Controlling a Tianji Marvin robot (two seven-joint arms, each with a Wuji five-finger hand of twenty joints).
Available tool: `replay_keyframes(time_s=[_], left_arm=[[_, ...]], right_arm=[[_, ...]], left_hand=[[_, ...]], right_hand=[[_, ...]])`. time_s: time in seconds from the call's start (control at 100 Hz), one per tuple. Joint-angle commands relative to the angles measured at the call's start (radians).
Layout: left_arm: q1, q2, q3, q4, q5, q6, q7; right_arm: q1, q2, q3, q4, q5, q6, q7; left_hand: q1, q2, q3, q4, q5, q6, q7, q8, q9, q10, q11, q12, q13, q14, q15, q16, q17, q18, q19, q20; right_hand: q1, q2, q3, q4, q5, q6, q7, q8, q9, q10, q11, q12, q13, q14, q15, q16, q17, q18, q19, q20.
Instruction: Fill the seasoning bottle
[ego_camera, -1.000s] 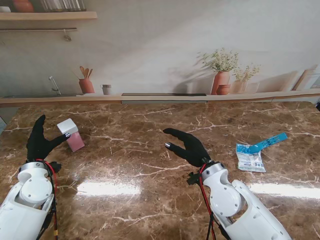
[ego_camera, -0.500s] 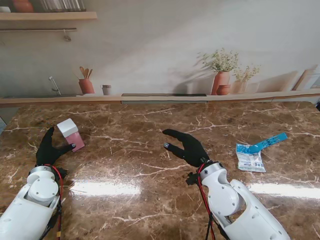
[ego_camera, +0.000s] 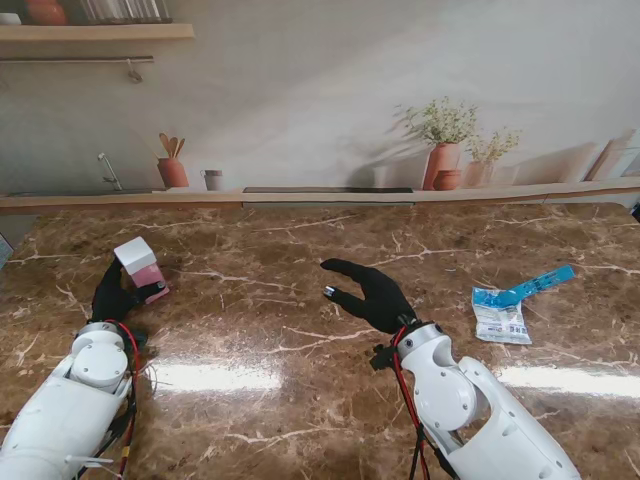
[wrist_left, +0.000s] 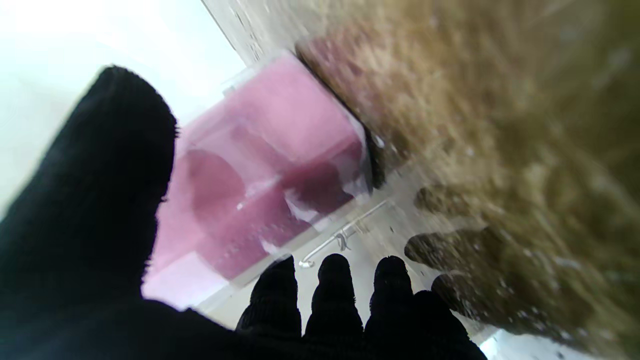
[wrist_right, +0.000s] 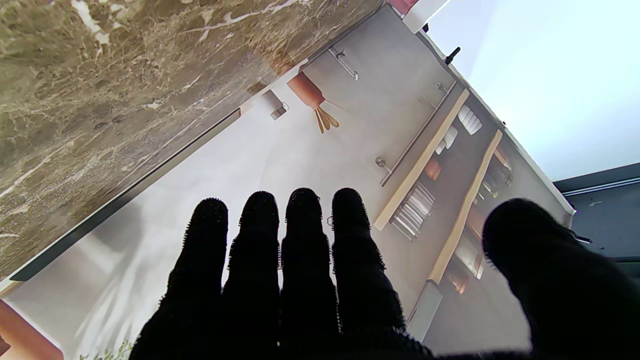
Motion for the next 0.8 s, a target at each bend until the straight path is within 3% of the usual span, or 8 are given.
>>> replay_keyframes(time_s=[0.0,0.03,0.34,0.45,0.58,0.74,0.76,0.79], left_arm=[[-0.004,-0.013,0.011,0.015,-0.002,-0.007,-0.021],[-0.007,-0.014,0.013,0.018,-0.006,-0.012,-0.026],[-0.019,-0.018,0.027,0.031,-0.029,-0.039,-0.046],[-0.032,-0.028,0.037,0.052,-0.040,-0.051,-0.028],[-0.040,-0.043,0.051,0.062,-0.055,-0.063,0.005],[-0.032,-0.058,0.058,0.034,-0.077,-0.082,0.051],[-0.030,-0.059,0.060,0.028,-0.077,-0.082,0.059],[-0.027,-0.060,0.061,0.018,-0.074,-0.082,0.073]], right_arm=[[0.000,0.000,-0.004,-0.001,0.002,0.011,0.018],[0.002,0.000,-0.005,-0.001,0.002,0.013,0.019],[0.027,0.000,-0.029,0.007,0.008,0.022,0.033],[0.032,0.000,-0.035,0.007,0.007,0.023,0.036],[0.034,0.000,-0.038,0.005,0.004,0.027,0.034],[0.035,0.000,-0.039,0.005,0.001,0.033,0.034],[0.034,0.000,-0.039,0.004,0.000,0.035,0.034],[0.033,0.000,-0.038,0.002,0.000,0.039,0.035]], left_hand=[[-0.038,-0.050,0.033,-0.026,-0.024,-0.056,0.041,-0.009,0.010,-0.009,0.011,-0.006,-0.046,-0.001,-0.018,-0.006,0.055,0.066,0.064,0.021],[-0.040,-0.052,0.039,-0.027,-0.023,-0.061,0.051,-0.013,0.006,0.014,0.009,-0.004,-0.047,0.001,-0.018,-0.006,0.055,0.069,0.061,0.020],[-0.011,-0.040,0.040,-0.025,0.018,-0.124,0.239,0.012,-0.026,0.030,-0.051,0.054,-0.088,0.059,-0.023,0.023,0.048,0.121,0.057,0.024],[0.011,-0.032,0.045,-0.020,0.073,-0.145,0.354,0.078,-0.023,0.034,-0.049,0.075,-0.089,0.078,-0.015,0.045,0.039,0.154,0.070,0.049],[0.040,-0.023,0.096,-0.016,0.175,-0.163,0.573,0.235,-0.008,0.032,-0.010,0.098,-0.078,0.079,0.001,0.067,0.034,0.168,0.082,0.081],[0.116,0.034,0.167,0.001,0.340,-0.166,0.807,0.434,0.084,-0.024,0.084,0.088,-0.013,0.053,0.022,0.075,0.022,0.159,0.136,0.193],[0.160,0.037,0.133,-0.034,0.367,-0.173,0.834,0.475,0.113,-0.032,0.096,0.082,0.017,0.056,0.035,0.083,0.016,0.162,0.155,0.235],[0.208,0.038,0.097,-0.050,0.399,-0.182,0.857,0.513,0.153,-0.039,0.109,0.076,0.051,0.051,0.045,0.087,0.014,0.171,0.178,0.289]], right_hand=[[-0.004,-0.013,0.018,-0.011,0.002,-0.030,0.013,0.012,0.010,-0.029,0.004,0.014,0.002,-0.022,0.004,0.007,-0.005,-0.011,0.015,0.019],[-0.003,-0.013,0.018,-0.011,0.003,-0.031,0.013,0.012,0.007,-0.026,0.003,0.014,0.002,-0.022,0.004,0.007,-0.006,-0.011,0.015,0.019],[-0.002,-0.014,0.022,-0.015,0.003,-0.036,0.014,0.014,0.009,-0.030,0.003,0.016,0.002,-0.021,0.004,0.008,-0.005,-0.011,0.015,0.021],[-0.002,-0.014,0.023,-0.016,0.003,-0.037,0.013,0.015,0.009,-0.029,0.003,0.016,0.003,-0.023,0.004,0.009,-0.005,-0.010,0.015,0.021],[-0.002,-0.015,0.024,-0.017,0.004,-0.036,0.013,0.015,0.012,-0.030,0.004,0.016,0.003,-0.023,0.004,0.009,-0.005,-0.010,0.014,0.021],[-0.001,-0.014,0.025,-0.017,0.004,-0.037,0.012,0.015,0.011,-0.031,0.003,0.016,0.005,-0.023,0.005,0.009,-0.004,-0.010,0.014,0.022],[-0.001,-0.014,0.025,-0.018,0.004,-0.037,0.012,0.015,0.012,-0.031,0.003,0.016,0.004,-0.024,0.004,0.009,-0.005,-0.010,0.014,0.022],[-0.001,-0.013,0.025,-0.018,0.005,-0.036,0.012,0.015,0.012,-0.031,0.003,0.016,0.005,-0.023,0.005,0.009,-0.005,-0.010,0.014,0.022]])
